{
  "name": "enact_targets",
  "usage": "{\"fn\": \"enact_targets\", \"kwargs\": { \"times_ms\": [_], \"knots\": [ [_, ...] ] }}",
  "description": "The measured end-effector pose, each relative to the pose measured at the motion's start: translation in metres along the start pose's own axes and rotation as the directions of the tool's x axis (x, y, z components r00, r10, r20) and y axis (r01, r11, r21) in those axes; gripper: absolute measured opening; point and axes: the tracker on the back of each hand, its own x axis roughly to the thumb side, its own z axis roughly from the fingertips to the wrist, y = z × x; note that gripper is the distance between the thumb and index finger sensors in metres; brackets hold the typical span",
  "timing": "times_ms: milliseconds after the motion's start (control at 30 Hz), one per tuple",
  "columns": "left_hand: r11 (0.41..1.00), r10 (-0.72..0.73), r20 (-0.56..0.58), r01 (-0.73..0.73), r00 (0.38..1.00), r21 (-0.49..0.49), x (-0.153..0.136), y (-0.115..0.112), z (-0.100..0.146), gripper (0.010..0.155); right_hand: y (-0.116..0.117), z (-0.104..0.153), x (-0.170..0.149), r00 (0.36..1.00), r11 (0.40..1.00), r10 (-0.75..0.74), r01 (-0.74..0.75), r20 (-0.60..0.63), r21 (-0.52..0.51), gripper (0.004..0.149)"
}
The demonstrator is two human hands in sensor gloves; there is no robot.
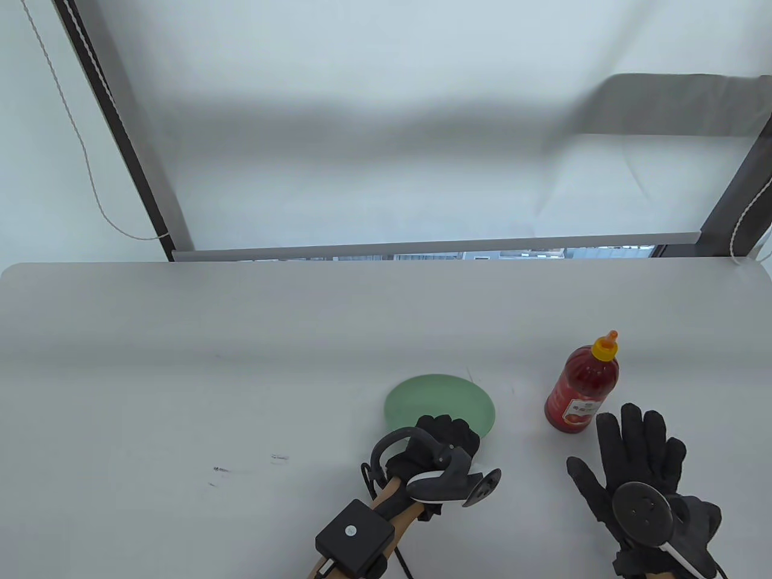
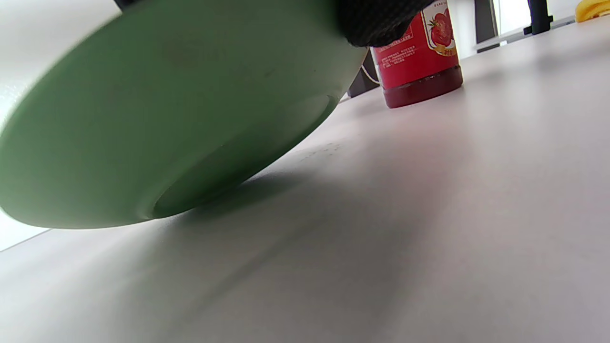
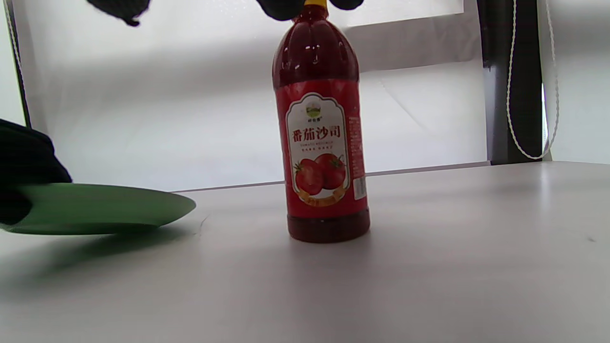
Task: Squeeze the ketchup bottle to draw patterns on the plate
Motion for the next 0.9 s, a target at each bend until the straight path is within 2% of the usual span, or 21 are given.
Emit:
{"fn": "enact_targets", "kwargs": {
  "times_ms": [100,267,667,900],
  "knots": [
    [0.996,0.064,0.017,-0.063,0.998,-0.058,-0.001,-0.003,-0.001,0.043,0.000,0.000,0.000,1.000,1.000,-0.001,0.001,0.000,0.004,0.083],
    [0.992,0.081,0.032,-0.078,0.996,-0.101,-0.002,-0.006,-0.002,0.044,0.000,0.000,0.001,1.000,1.000,0.000,0.000,-0.002,0.008,0.083],
    [0.978,0.002,0.078,0.014,0.997,-0.210,0.012,-0.019,-0.002,0.051,-0.001,0.000,0.002,1.000,1.000,0.028,-0.028,-0.011,0.013,0.082],
    [0.971,0.128,0.047,-0.115,0.991,-0.210,-0.003,-0.011,0.005,0.053,-0.001,0.000,0.003,0.999,0.999,0.033,-0.033,-0.011,0.026,0.083]
  ]
}}
